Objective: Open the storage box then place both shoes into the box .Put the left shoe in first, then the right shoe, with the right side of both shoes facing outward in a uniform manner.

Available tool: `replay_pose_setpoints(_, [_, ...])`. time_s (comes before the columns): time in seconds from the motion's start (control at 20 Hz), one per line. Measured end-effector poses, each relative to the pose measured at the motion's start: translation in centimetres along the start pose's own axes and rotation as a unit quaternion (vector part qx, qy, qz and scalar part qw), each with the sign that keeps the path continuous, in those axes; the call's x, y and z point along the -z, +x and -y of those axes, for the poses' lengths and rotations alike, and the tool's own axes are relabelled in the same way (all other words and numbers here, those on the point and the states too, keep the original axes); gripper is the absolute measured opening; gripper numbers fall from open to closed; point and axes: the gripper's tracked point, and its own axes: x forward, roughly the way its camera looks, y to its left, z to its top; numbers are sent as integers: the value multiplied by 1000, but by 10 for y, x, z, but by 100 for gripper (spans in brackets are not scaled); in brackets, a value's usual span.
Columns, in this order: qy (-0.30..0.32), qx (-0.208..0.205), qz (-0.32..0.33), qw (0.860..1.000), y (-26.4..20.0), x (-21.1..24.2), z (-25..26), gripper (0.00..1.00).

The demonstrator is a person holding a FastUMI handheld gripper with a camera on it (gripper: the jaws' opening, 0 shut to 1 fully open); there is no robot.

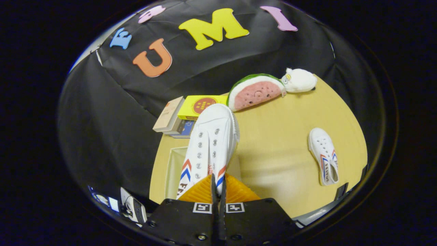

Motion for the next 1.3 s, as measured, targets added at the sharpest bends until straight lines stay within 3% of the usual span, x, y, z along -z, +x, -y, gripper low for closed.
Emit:
replay_pose_setpoints(0.2, [-16,0,-26,1000,42,30,-42,0])
replay_pose_setpoints(0.5, [-23,17,-63,998,83,72,-63,0])
replay_pose_setpoints(0.65, [-41,31,-55,997,91,74,-65,0])
replay_pose_setpoints(1.3, [-64,19,-67,996,106,99,-73,0])
